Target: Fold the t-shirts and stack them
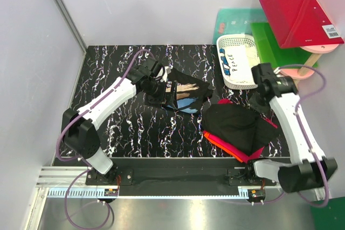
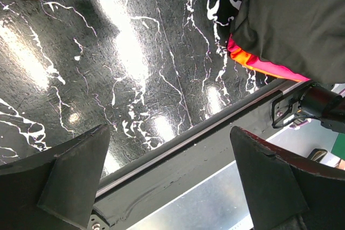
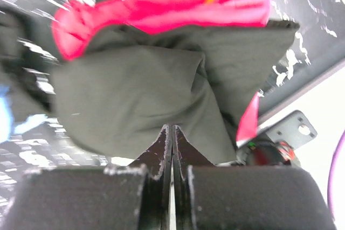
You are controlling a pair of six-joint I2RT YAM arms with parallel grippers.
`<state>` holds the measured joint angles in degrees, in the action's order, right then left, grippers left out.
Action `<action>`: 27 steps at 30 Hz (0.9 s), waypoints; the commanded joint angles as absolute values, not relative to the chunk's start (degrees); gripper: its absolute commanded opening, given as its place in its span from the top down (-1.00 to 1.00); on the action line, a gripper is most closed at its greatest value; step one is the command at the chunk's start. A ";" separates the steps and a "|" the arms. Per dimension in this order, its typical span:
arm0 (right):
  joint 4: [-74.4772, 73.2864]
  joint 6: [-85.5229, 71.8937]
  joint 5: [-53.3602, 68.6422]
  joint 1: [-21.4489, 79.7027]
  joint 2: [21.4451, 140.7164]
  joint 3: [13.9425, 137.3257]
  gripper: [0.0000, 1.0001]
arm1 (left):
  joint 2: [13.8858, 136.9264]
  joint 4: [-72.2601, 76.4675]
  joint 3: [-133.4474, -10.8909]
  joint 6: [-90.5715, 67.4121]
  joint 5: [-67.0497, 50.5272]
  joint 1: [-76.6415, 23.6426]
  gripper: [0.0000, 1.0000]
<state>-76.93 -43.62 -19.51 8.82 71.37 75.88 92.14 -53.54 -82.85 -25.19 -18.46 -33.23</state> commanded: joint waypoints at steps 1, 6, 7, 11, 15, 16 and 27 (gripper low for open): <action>-93.34 -46.40 -21.88 8.61 64.70 77.70 1.00 | 93.25 -52.82 -83.06 -24.00 -19.86 -33.22 -0.98; -89.83 -46.14 -16.98 8.61 63.90 70.32 0.54 | 93.43 -52.73 -83.23 -23.73 -20.39 -33.22 -0.98; -88.87 -46.14 -16.35 8.61 64.24 68.92 0.20 | 93.34 -52.73 -83.15 -23.73 -20.30 -33.22 -0.98; -85.61 -46.76 -16.08 8.61 65.21 66.36 -0.96 | 92.73 -52.65 -82.53 -23.82 -20.30 -33.22 -0.98; -84.29 -46.49 -18.62 8.61 67.67 65.66 -0.95 | 91.94 -52.56 -81.57 -24.08 -20.04 -33.31 -0.97; -83.50 -46.93 -18.89 8.61 68.20 65.22 -0.92 | 91.85 -52.56 -81.39 -24.08 -20.04 -33.22 -0.98; -71.90 -46.14 -20.91 8.61 77.42 61.70 -0.80 | 90.26 -52.29 -79.28 -24.43 -19.69 -33.31 -0.98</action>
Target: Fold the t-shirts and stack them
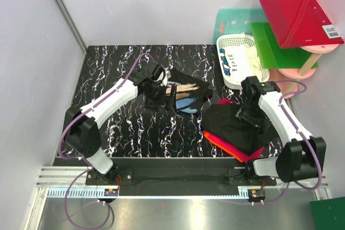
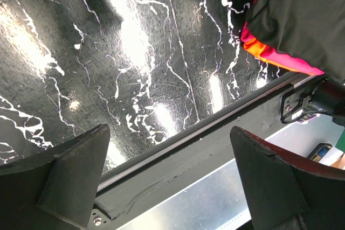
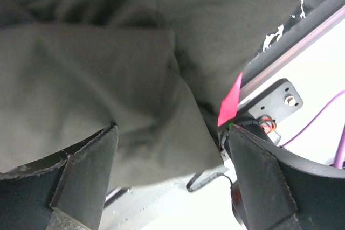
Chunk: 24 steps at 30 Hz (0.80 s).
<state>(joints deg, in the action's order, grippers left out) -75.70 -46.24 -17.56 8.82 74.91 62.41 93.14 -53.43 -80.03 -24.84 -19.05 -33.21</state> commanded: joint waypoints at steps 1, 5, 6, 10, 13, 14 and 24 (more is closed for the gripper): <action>-71.11 -46.06 -21.18 8.61 77.87 61.79 -0.75 | 90.09 -52.47 -79.10 -24.35 -19.69 -33.22 -0.98; -70.05 -45.79 -21.53 8.61 77.44 61.79 1.00 | 89.65 -52.29 -78.23 -24.52 -19.34 -33.31 -0.98; -70.05 -45.79 -21.53 8.61 76.39 61.79 1.00 | 89.47 -52.21 -78.05 -24.70 -19.34 -33.22 -0.98; -73.55 -46.05 -20.48 8.61 72.70 63.01 1.00 | 89.12 -51.68 -77.34 -24.96 -19.51 -33.31 -0.98; -78.37 -47.28 -20.39 8.61 67.78 65.56 1.00 | 88.95 -51.24 -76.73 -24.96 -19.60 -33.31 -0.98; -79.62 -47.89 -20.65 8.61 66.28 66.18 1.00 | 88.95 -51.15 -76.29 -25.05 -19.77 -33.31 -0.98; -92.98 -52.99 -22.68 8.61 58.54 66.55 1.00 | 89.38 -49.83 -75.76 -25.31 -21.36 -33.40 -0.98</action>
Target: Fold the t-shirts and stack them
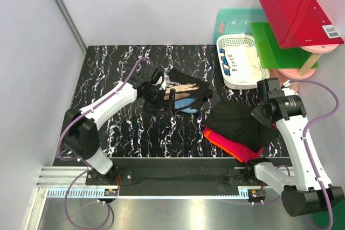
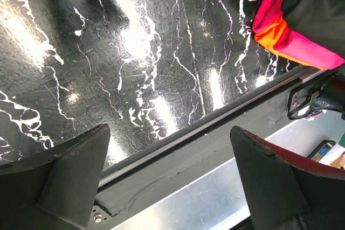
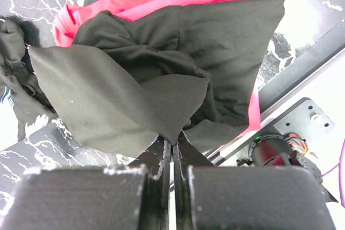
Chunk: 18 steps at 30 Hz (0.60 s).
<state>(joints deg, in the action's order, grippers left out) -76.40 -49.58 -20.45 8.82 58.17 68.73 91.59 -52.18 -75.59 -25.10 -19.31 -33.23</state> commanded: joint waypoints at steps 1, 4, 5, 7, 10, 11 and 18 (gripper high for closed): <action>-93.08 -53.96 -22.33 8.53 58.45 65.84 1.00 | 89.47 -49.83 -75.94 -25.31 -21.62 -33.40 -0.97; -93.52 -54.75 -21.62 8.61 57.75 63.29 1.00 | 89.30 -49.83 -76.11 -25.22 -21.88 -33.40 -0.98; -93.52 -54.84 -20.84 8.61 56.87 62.32 1.00 | 89.12 -49.83 -76.03 -25.31 -21.97 -33.40 -0.98; -93.51 -55.81 -19.78 8.61 55.73 61.61 1.00 | 89.03 -49.75 -75.94 -25.23 -22.14 -33.40 -0.98; -93.52 -57.13 -17.50 8.53 53.35 60.21 1.00 | 89.12 -49.83 -75.94 -25.22 -22.32 -33.40 -0.98; -93.60 -57.65 -17.23 8.44 52.48 60.12 1.00 | 89.38 -49.83 -75.85 -25.14 -22.41 -33.40 -0.98; -93.52 -60.02 -19.42 8.35 51.16 61.43 1.00 | 90.18 -49.83 -76.64 -24.35 -23.55 -33.40 -0.98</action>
